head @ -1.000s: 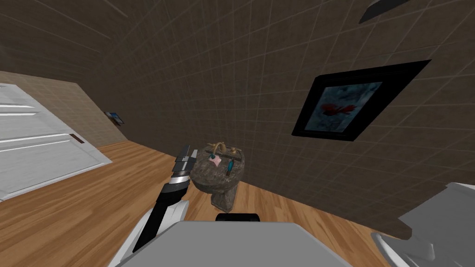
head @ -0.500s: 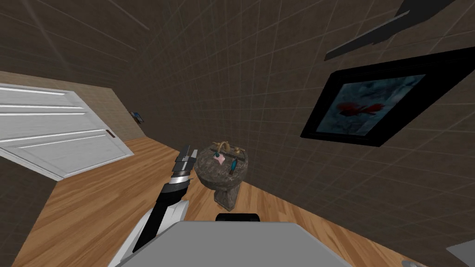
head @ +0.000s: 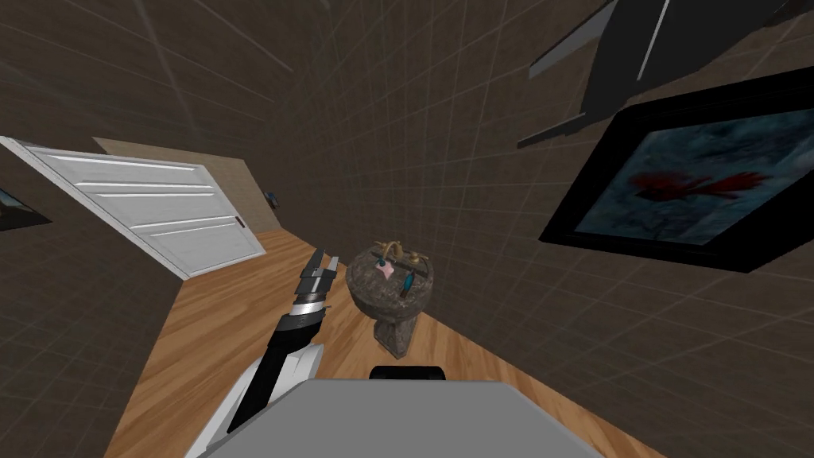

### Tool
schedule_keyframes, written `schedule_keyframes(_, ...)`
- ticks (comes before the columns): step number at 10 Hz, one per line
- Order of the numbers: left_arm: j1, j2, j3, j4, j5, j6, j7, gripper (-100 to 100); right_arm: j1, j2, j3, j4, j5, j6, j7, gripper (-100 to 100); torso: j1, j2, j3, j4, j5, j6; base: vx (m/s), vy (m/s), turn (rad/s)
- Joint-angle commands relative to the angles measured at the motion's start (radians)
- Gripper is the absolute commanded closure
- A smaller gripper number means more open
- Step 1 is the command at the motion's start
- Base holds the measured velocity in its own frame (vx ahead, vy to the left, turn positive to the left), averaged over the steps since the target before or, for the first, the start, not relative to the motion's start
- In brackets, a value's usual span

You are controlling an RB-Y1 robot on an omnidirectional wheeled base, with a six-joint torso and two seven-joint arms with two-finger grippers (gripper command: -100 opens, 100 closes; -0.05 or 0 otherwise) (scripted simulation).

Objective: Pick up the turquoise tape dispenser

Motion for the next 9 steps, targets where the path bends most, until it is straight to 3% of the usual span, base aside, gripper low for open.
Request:
schedule_keyframes(1, 0.000, 0.000, 0.000, 0.000, 0.000, 0.000, 0.000, 0, 0.020, 0.027, 0.028, -0.006, 0.020, -0.016, 0.003, -100, 0.000, 0.000, 0.000, 0.000, 0.000, 0.000, -0.017, -0.013, 0.142)
schedule_keyframes(3, 0.000, 0.000, 0.000, 0.000, 0.000, 0.000, 0.000, 0, 0.011, 0.029, 0.105, 0.010, 0.011, -0.012, 0.030, -100, 0.000, 0.000, 0.000, 0.000, 0.000, 0.000, -0.013, -0.005, 0.188)
schedule_keyframes(5, 0.000, 0.000, 0.000, 0.000, 0.000, 0.000, 0.000, 0, 0.011, 0.029, 0.105, 0.010, 0.011, -0.012, 0.030, -100, 0.000, 0.000, 0.000, 0.001, 0.000, 0.001, 0.001, 0.001, -0.009)
schedule_keyframes(6, 0.000, 0.000, 0.000, 0.000, 0.000, 0.000, 0.000, 0, 0.001, 0.031, 0.172, 0.026, 0.001, -0.006, 0.058, -100, 0.000, 0.000, 0.000, 0.001, 0.000, 0.002, -0.007, 0.003, 0.266)
schedule_keyframes(8, 0.000, 0.000, 0.000, 0.000, 0.000, 0.000, 0.000, 0, 0.001, 0.031, 0.185, 0.026, 0.001, -0.006, 0.058, -100, 0.000, 0.000, 0.000, 0.000, 0.000, 0.001, -0.009, -0.006, 0.079)
schedule_keyframes(9, 0.000, 0.000, 0.000, 0.000, 0.000, 0.000, 0.000, 0, -0.008, 0.034, 0.231, 0.044, -0.009, -0.001, 0.087, -100, 0.000, 0.000, 0.001, 0.001, 0.000, 0.002, -0.011, 0.003, 0.312)
